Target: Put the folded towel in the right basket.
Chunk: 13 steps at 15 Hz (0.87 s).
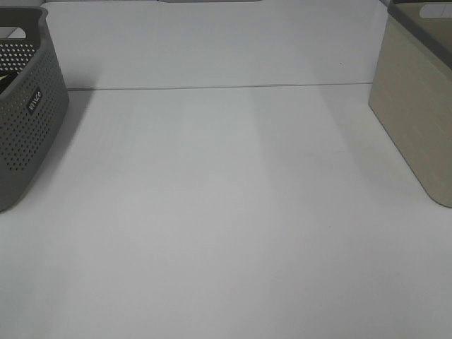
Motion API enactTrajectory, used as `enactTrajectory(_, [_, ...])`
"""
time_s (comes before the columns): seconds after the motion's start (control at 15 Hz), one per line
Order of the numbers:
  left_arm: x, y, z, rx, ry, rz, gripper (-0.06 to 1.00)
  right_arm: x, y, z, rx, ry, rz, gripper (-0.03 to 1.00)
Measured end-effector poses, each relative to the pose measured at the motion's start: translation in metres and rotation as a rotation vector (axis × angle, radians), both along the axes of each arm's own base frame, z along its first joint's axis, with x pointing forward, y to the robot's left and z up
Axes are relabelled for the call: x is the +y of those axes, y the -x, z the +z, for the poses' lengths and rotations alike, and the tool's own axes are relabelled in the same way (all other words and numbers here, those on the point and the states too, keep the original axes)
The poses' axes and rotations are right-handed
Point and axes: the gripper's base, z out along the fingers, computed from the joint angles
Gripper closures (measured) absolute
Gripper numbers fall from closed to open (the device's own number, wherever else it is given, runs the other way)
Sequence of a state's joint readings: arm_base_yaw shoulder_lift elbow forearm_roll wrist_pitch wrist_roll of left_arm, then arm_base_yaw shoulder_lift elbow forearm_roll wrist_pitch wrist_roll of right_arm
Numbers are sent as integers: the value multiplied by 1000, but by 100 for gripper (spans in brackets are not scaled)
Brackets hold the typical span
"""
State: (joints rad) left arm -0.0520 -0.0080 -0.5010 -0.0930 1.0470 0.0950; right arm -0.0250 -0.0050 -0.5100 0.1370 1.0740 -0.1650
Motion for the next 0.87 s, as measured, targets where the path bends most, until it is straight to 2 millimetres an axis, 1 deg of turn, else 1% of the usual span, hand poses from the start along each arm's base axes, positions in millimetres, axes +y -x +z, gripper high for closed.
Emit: enactTrajectory(0.87, [0, 0, 0, 0, 0, 0, -3, 2, 0, 0, -1, -16, 11, 22])
